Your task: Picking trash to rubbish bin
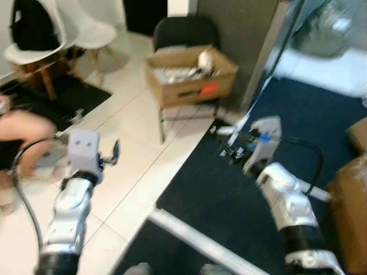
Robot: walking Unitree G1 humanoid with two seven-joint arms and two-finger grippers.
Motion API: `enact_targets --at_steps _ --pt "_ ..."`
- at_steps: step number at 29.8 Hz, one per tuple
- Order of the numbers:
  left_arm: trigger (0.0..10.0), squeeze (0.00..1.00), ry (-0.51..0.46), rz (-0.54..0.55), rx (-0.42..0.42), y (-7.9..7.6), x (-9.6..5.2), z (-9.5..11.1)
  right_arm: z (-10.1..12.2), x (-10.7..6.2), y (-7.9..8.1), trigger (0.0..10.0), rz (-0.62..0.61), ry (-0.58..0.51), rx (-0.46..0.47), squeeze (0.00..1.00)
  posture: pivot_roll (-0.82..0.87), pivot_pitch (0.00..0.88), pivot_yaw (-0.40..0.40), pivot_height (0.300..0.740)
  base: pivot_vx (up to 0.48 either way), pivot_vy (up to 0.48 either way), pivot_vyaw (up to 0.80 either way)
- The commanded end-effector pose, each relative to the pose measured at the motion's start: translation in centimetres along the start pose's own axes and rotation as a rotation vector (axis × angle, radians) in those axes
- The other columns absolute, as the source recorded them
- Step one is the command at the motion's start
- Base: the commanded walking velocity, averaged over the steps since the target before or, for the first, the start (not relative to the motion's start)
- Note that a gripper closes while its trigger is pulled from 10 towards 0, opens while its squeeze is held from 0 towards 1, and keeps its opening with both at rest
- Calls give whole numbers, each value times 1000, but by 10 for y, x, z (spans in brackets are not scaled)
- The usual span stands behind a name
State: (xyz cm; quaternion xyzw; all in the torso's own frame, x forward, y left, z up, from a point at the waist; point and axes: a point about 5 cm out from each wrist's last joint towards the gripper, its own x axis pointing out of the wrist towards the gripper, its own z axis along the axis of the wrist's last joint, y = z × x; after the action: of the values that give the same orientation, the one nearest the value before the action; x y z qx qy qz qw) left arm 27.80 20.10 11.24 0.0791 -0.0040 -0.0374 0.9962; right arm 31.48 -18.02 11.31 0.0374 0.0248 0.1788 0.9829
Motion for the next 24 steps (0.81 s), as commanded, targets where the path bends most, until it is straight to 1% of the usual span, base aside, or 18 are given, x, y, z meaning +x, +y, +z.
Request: enact_targets --at_steps 1,7,13,24 --pt "10000 0 5 -7 6 -1 0 -1 -2 -1 -1 10000 -3 11 -1 0 -82 0 6 740 0 0 781" --pt "10000 0 6 -13 5 -2 1 -2 -2 0 1 10000 6 15 -15 0 -87 0 6 740 0 0 777" --pt "10000 0 1 -19 -6 -3 1 -2 -3 -1 -2 10000 -19 19 -39 0 -92 0 4 740 0 0 775" --pt "10000 0 -11 -27 -28 -8 5 0 -3 1 -7 10000 -41 44 -140 0 -131 0 -15 740 0 0 770"
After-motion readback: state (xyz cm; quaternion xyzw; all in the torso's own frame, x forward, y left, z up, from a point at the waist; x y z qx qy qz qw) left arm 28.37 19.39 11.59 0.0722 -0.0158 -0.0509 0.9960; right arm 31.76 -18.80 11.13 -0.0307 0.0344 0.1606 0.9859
